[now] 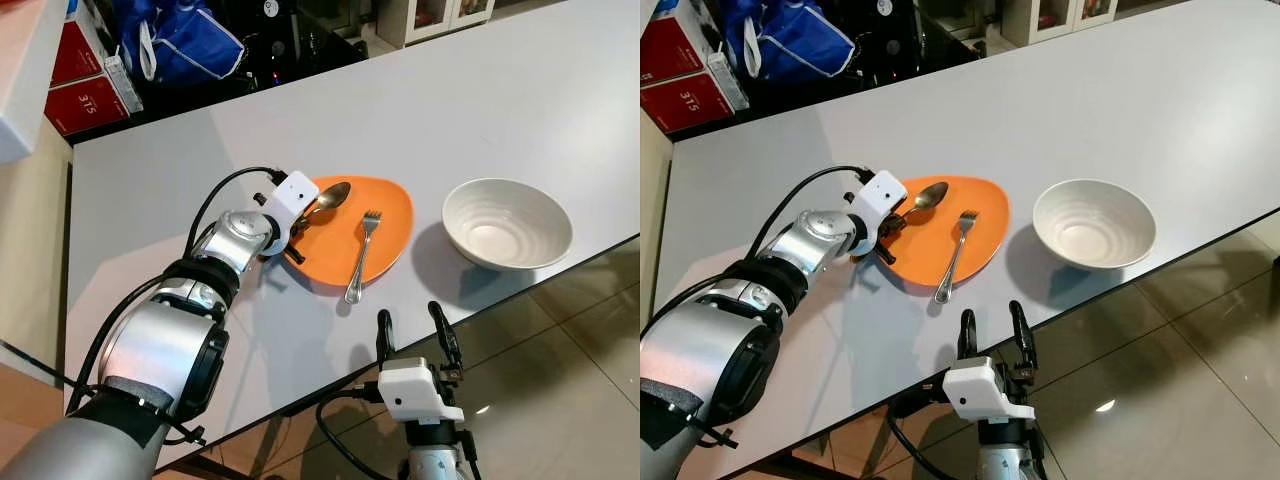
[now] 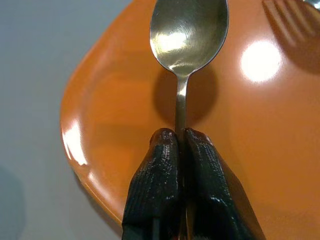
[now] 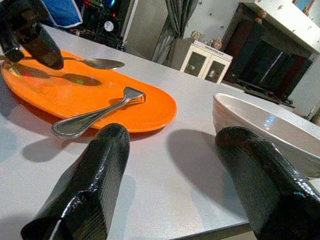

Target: Setting the table

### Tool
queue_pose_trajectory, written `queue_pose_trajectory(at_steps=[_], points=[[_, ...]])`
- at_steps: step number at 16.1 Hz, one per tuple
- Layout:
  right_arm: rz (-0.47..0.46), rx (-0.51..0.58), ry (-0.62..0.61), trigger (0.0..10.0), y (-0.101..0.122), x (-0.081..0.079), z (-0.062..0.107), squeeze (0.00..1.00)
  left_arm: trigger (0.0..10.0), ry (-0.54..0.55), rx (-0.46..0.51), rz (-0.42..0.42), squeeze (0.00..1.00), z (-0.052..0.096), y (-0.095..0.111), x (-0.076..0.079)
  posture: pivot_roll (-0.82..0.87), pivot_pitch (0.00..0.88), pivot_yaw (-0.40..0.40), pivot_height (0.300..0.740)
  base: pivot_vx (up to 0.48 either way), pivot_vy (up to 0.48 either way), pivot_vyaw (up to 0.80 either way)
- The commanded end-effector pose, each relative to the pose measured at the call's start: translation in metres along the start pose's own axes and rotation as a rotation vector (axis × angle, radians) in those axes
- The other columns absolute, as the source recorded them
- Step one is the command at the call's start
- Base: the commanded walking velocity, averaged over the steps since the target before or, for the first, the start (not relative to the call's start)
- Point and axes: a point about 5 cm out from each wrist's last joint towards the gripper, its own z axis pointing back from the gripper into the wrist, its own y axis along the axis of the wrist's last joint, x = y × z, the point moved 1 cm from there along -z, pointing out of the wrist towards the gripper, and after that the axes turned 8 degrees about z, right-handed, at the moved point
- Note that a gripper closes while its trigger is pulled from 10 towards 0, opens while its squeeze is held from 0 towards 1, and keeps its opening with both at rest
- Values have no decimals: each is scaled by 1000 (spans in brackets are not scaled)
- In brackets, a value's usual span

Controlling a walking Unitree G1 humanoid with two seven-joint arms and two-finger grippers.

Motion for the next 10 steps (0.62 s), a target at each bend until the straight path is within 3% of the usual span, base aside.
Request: queue_pose_trajectory(at_steps=[1,6,9,10], points=[[-8,-2,8,10000,2,-4,0,0,0,12,10,-34,0,3,12,-6,-177,83,163,740,0,0,0],[-4,4,12,10000,2,-6,-2,0,0,25,59,-35,0,5,33,-8,-182,70,164,740,0,0,0],[-2,6,11,10000,1,-6,-2,0,0,46,100,46,0,4,40,-6,-184,67,164,740,0,0,0],[-2,6,11,10000,1,-6,-2,0,0,63,149,144,0,3,45,-6,-189,63,167,740,0,0,0]])
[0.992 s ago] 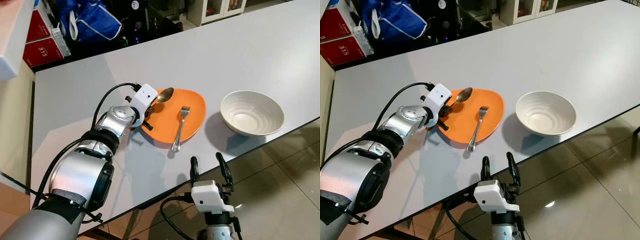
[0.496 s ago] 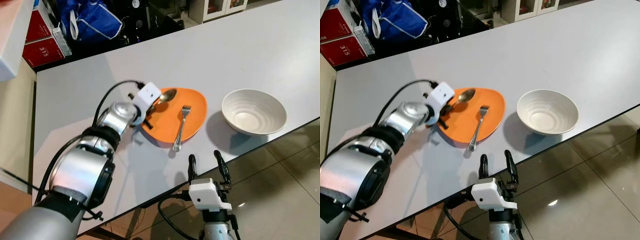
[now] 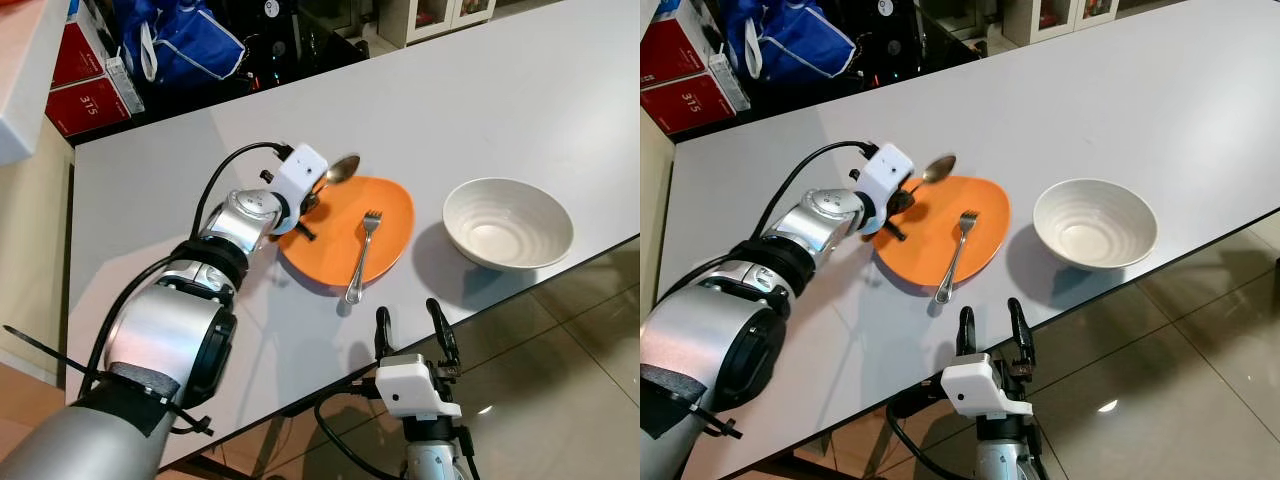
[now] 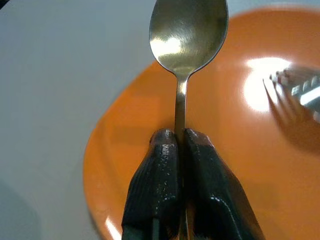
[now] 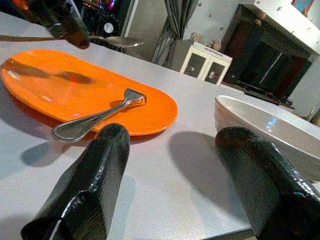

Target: Setting the table

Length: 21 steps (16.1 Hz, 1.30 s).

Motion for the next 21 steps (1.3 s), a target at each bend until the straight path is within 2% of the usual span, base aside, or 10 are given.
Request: queue_pose_trajectory(at_steps=[1,2,3,6,7,10,13,17,21], points=[[-5,0,15,10000,1,-5,1,0,0,43,70,99,0,1,16,-5,-189,63,167,740,0,0,0],[-4,0,14,10000,0,-4,1,0,0,55,108,216,0,1,19,-5,-192,61,168,740,0,0,0],[-4,0,14,10000,0,-4,2,0,0,70,123,279,0,1,19,-5,-192,62,168,740,0,0,0],[-1,1,18,10000,-1,-3,2,0,0,112,137,402,0,-1,16,-3,-190,65,164,740,0,0,0],[1,2,22,10000,-1,-2,2,0,0,131,121,490,0,-4,10,1,-189,68,162,740,0,0,0],[4,5,29,10000,-2,0,1,0,0,159,63,620,0,-9,-3,14,-185,75,156,740,0,0,0],[5,6,33,10000,-2,1,1,0,0,183,45,673,0,-10,-7,18,-182,78,155,740,0,0,0],[4,7,38,10000,-2,3,1,0,0,199,-28,736,0,-14,-16,29,-183,83,156,740,0,0,0],[3,7,41,10000,-2,4,1,0,0,214,-51,747,0,-14,-21,33,-181,88,158,740,0,0,0]])
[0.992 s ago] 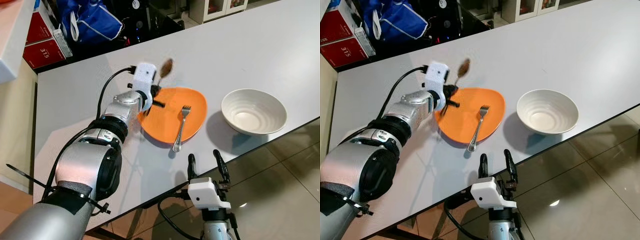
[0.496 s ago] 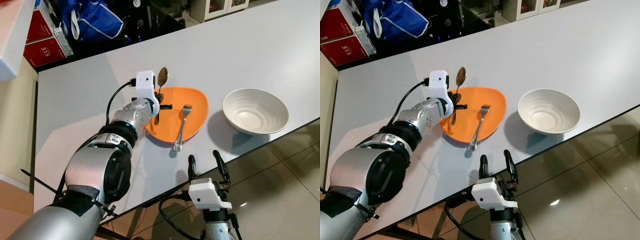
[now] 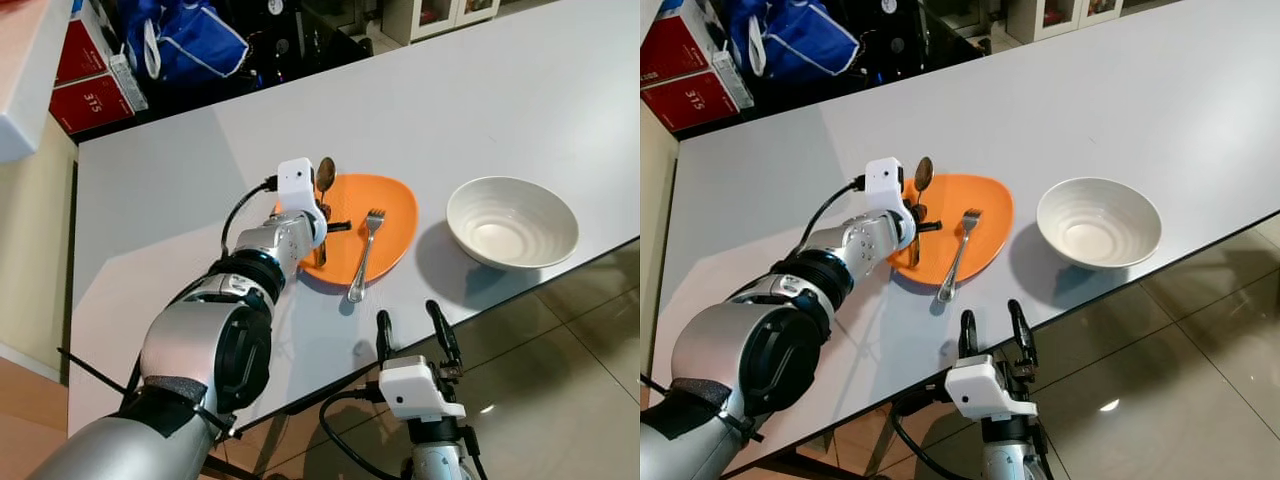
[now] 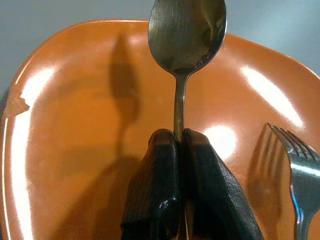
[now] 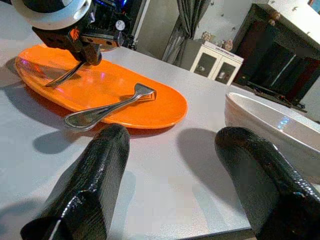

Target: Setting the table

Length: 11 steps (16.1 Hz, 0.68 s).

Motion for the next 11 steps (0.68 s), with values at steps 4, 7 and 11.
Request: queue_pose_trajectory(at_steps=[4,7,11], points=[[-8,6,2,10000,3,2,0,0,706,36,-32,-24,0,-1,-10,-10,-182,93,155,740,0,0,0],[-6,6,9,10000,2,3,1,0,10000,35,-40,-44,0,-1,-13,-8,-184,95,153,740,0,0,0],[-3,6,16,10000,1,4,2,0,10000,38,-41,-82,0,-1,-16,-7,-188,93,152,740,0,0,0]])
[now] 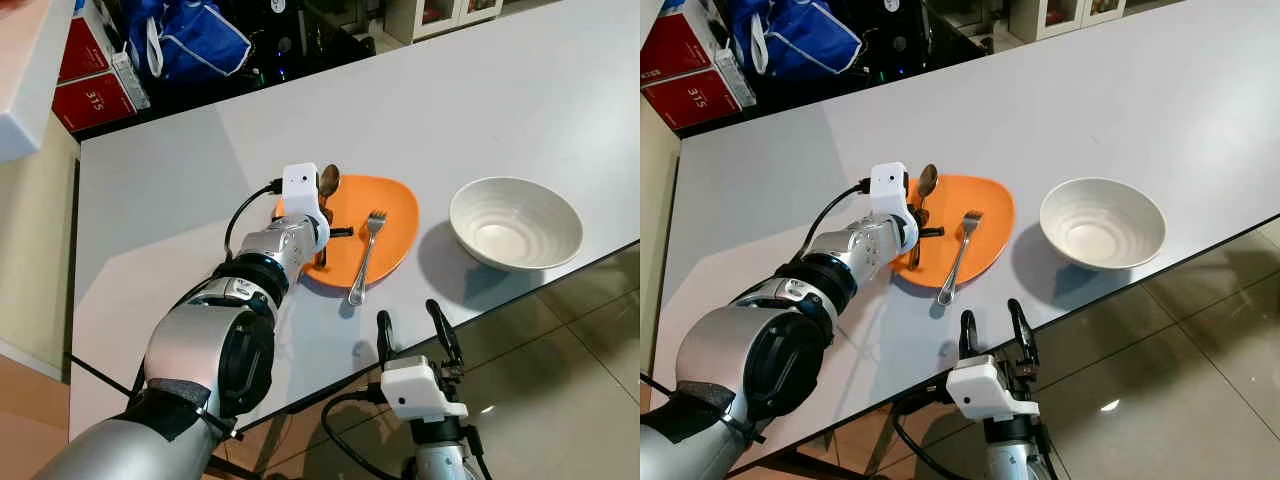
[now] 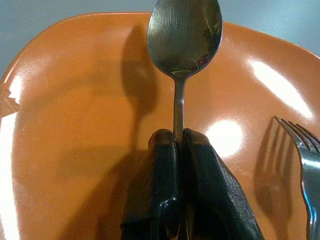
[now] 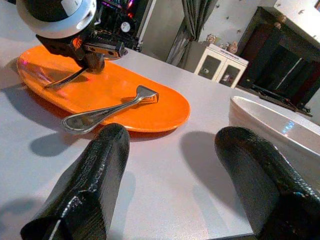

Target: Setting the table

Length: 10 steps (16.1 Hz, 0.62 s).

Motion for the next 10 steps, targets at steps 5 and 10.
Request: queue_pose_trajectory(at_steps=[5,10], points=[[-3,3,6,10000,1,2,2,0,10000,26,2,-42,1000,0,-2,-5,-189,85,148,740,0,0,0],[1,7,9,10000,-1,3,3,0,10000,-11,56,-83,651,1,13,8,-189,76,145,740,0,0,0]])
